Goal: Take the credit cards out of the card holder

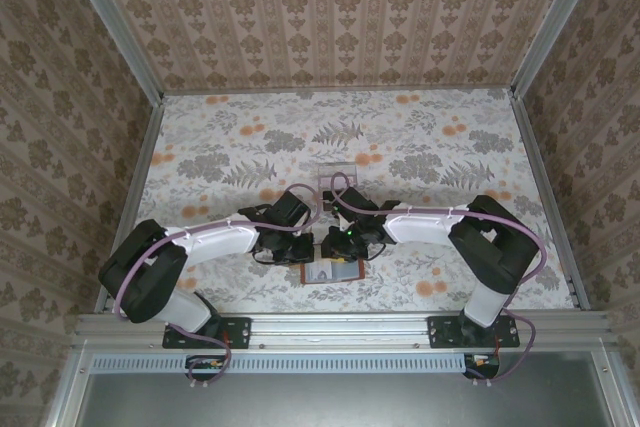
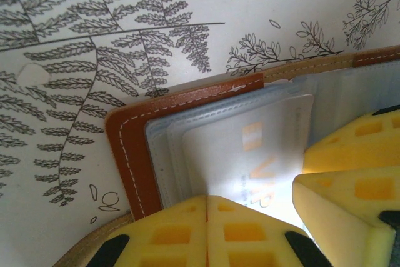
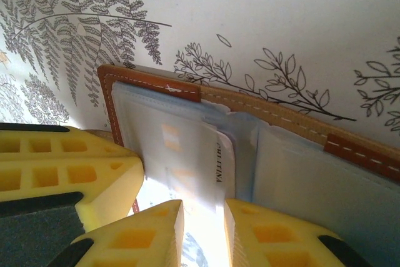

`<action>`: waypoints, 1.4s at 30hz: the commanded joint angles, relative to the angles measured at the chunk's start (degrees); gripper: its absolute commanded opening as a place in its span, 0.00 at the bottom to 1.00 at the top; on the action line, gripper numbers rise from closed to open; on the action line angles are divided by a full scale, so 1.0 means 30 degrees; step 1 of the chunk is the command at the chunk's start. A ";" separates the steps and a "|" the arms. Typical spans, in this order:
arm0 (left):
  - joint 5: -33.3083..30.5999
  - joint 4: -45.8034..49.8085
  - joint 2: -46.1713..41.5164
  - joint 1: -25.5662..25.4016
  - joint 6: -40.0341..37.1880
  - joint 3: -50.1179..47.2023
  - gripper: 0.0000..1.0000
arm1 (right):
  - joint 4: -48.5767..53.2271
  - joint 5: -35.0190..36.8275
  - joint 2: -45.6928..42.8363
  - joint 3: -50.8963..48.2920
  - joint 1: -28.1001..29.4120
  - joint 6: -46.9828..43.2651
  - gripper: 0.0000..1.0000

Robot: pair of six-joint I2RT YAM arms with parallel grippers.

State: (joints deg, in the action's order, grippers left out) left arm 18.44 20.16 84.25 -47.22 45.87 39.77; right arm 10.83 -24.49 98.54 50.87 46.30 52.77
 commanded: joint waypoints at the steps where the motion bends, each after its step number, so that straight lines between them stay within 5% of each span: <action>1: -0.0374 0.0776 -0.0219 -0.0121 0.0085 -0.0073 0.07 | -0.0036 -0.0022 0.0394 -0.0463 -0.0066 0.0257 0.26; 10: -0.0198 0.0781 -0.0309 -0.0117 0.0048 -0.0014 0.08 | -0.1583 -0.0767 0.0213 -0.0874 -0.0046 0.0836 0.27; 20: -0.0172 0.0838 -0.0177 -0.0116 0.0022 0.0031 0.08 | -0.2132 -0.1269 0.0808 -0.0844 -0.0007 0.0873 0.17; 29: -0.0227 0.0849 -0.0218 -0.0138 0.0002 0.0037 0.08 | -0.2336 -0.1381 0.0991 -0.0852 0.0029 0.1014 0.25; 32: -0.0301 0.0925 -0.0454 -0.0120 0.0063 0.0015 0.10 | -0.0832 -0.0174 0.0751 -0.0642 0.0076 0.0766 0.34; 42: -0.0610 0.1307 -0.0808 -0.0087 0.0026 -0.0043 0.13 | 0.3481 0.2311 -0.0839 0.0461 0.0257 -0.0463 0.37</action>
State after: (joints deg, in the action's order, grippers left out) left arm 17.61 21.87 82.74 -47.24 45.87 39.77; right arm 13.56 -21.45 97.30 51.07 46.92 53.23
